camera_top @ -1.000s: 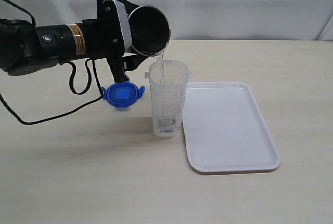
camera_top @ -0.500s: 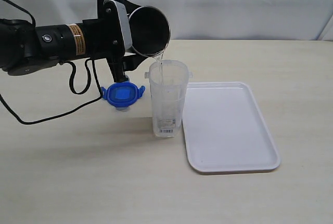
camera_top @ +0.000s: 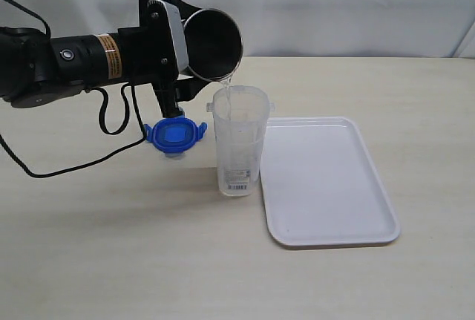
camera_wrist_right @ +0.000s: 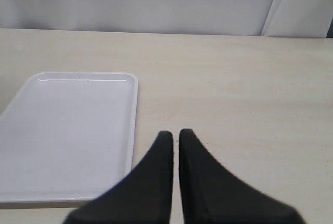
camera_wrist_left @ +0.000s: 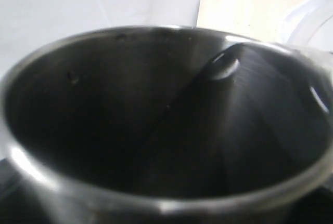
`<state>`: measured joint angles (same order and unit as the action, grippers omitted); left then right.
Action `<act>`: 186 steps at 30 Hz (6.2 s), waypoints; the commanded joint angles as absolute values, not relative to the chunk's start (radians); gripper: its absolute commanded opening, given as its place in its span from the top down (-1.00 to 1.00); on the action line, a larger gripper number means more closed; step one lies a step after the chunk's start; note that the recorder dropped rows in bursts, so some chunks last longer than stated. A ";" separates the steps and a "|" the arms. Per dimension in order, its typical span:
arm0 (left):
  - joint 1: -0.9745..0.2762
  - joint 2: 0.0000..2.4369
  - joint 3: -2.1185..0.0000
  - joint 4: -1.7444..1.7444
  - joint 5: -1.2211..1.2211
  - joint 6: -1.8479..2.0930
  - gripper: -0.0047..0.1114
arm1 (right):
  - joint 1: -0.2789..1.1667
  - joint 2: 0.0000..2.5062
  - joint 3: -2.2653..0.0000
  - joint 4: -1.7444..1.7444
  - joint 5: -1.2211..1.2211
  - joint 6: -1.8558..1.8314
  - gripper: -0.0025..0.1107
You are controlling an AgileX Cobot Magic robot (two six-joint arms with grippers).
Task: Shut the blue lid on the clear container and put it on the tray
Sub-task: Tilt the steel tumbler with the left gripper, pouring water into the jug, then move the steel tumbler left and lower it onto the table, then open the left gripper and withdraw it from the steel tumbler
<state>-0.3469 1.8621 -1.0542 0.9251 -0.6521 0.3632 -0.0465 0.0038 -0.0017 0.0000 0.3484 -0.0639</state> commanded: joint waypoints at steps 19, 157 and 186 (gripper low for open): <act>-0.349 1.847 -1.072 0.903 -0.709 0.341 0.92 | -0.045 0.000 0.000 0.000 0.346 -0.064 0.88; 0.004 2.385 -1.381 0.650 -0.786 -0.417 -0.59 | -0.045 0.000 0.000 0.000 0.346 -0.064 0.88; 0.004 2.362 -1.352 0.590 -0.660 -0.366 -0.87 | -0.045 0.000 0.000 0.000 0.346 -0.064 0.88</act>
<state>0.0023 2.3783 -1.3557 0.5977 -0.6711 -0.3703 -0.0465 0.0038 -0.0017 0.0000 0.3484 -0.0639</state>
